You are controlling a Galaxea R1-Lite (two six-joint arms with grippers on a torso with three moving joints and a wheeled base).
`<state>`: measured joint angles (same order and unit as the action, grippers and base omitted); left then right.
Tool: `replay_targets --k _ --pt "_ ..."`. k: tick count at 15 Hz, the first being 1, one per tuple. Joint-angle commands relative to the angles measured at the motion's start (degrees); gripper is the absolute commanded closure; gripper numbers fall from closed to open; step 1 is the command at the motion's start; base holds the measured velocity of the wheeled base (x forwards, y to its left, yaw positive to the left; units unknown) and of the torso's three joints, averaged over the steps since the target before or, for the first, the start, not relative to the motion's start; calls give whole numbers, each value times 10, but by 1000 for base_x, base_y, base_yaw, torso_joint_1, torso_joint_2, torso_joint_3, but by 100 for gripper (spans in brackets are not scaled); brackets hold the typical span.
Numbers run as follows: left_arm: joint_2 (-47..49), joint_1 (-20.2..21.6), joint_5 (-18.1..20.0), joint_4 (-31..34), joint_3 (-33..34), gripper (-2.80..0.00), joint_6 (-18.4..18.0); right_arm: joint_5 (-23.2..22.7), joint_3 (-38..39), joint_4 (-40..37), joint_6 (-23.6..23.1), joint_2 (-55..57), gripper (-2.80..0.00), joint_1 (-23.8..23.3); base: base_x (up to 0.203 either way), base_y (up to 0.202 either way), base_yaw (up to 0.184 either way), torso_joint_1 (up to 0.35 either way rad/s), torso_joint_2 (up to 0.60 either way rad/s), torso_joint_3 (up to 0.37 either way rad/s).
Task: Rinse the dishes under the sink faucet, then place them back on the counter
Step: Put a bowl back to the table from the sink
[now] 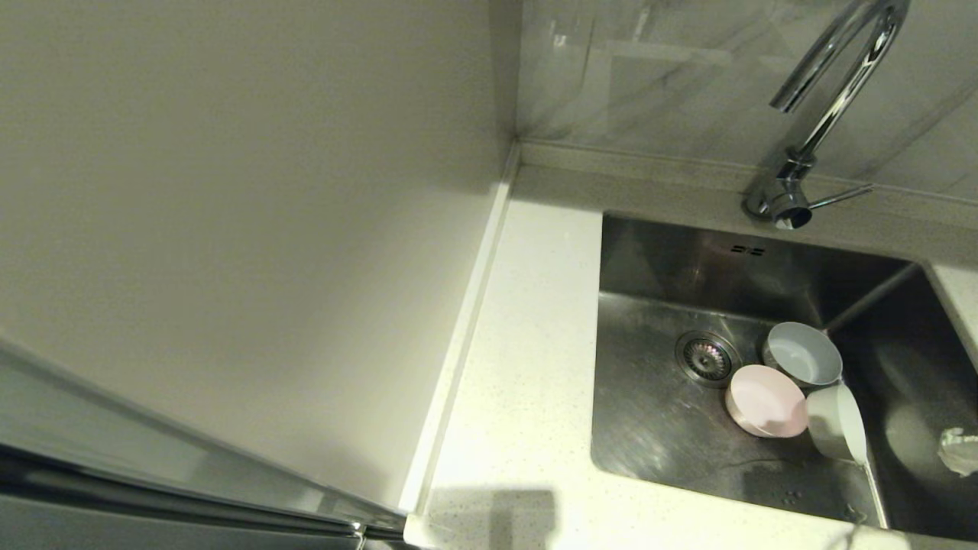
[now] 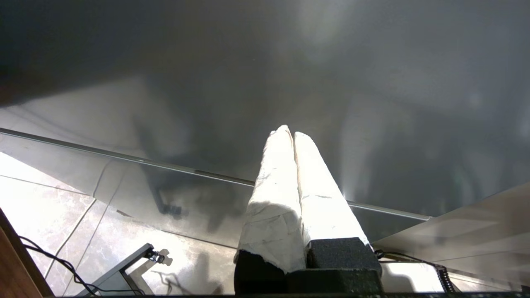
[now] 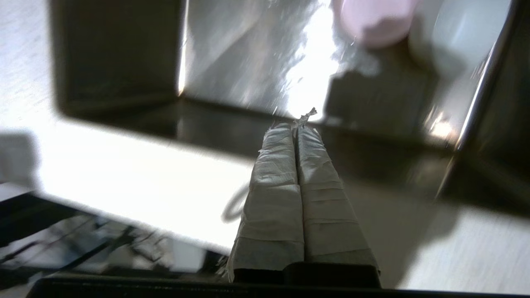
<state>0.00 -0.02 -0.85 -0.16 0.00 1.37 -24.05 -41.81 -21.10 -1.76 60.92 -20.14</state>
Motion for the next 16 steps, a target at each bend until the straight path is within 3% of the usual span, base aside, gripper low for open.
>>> replay_targets --k 1,3,6,12,16 --pt "-2 0 0 0 0 0 0 11 21 103 -7 81 0 28 0 0 0 0 0 0" --pt "-2 0 0 0 0 0 0 48 1 171 -3 158 0 54 0 0 0 0 0 0" --pt "-2 0 0 0 0 0 0 149 -118 216 87 237 0 103 0 0 0 0 0 0" --pt "-3 0 0 0 0 0 0 253 -377 -79 233 380 0 165 0 0 0 0 0 0" --pt "-2 -1 0 0 0 0 0 343 -397 -109 273 438 0 177 0 0 0 0 0 0"
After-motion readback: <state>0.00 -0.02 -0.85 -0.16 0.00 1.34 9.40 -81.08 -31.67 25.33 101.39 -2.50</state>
